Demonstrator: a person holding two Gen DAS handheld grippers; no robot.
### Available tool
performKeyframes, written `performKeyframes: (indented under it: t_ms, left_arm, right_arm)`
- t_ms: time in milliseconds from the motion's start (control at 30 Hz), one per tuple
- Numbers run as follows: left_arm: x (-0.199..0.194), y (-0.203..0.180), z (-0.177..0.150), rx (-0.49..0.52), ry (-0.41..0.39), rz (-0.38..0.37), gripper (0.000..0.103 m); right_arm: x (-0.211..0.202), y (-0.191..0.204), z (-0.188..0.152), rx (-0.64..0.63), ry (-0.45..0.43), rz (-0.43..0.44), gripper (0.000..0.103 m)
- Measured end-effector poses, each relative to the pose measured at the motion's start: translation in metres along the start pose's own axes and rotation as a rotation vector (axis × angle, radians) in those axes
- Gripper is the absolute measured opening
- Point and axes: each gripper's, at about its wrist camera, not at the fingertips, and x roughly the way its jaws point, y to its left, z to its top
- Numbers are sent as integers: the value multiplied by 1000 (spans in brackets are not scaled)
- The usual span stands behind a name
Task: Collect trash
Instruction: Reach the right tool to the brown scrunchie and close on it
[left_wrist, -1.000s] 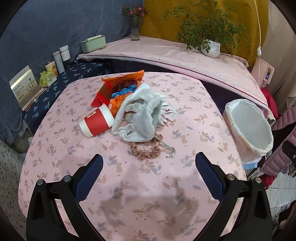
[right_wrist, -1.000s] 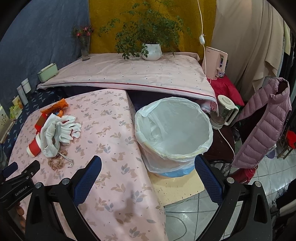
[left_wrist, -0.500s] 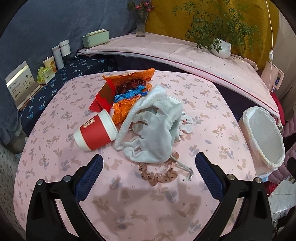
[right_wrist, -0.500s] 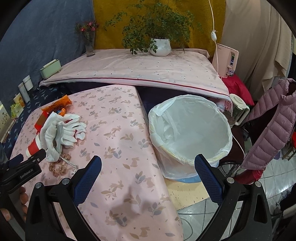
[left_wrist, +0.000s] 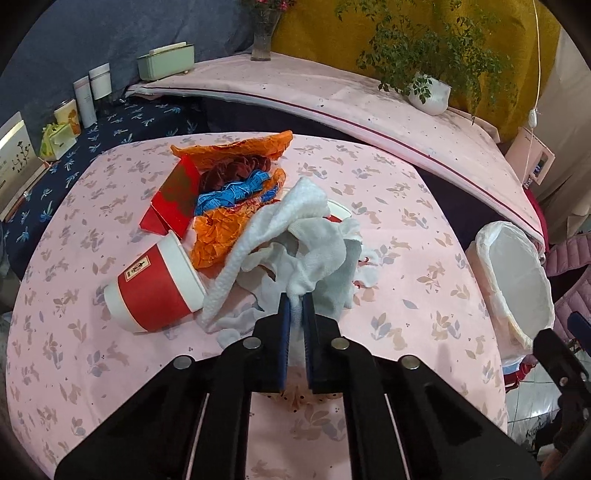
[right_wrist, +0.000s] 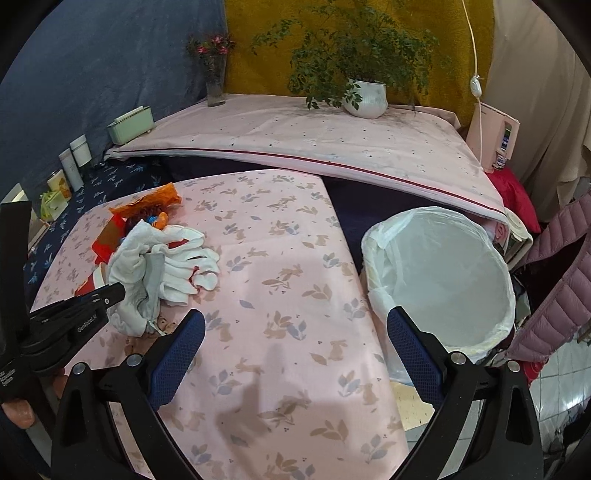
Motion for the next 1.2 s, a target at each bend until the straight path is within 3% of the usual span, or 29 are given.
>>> performKeyframes:
  t_ms: [267,567,900,1200]
  left_arm:
    - [-34,31,5,-33,-59,-32,4]
    - [-51,60,8,-62,-93,-19,4]
    - [-45,74,-6,-98,-64,-35,4]
    - [-41,65,-12,-96,-44,-50,4]
  right_arm:
    - [14,50,8,-82,10,84,77]
    - [41,98,5,-140,71,169,58]
    - [80,116,-39,-124,217,172,36]
    - [88,116,-55,-138,238,166,18]
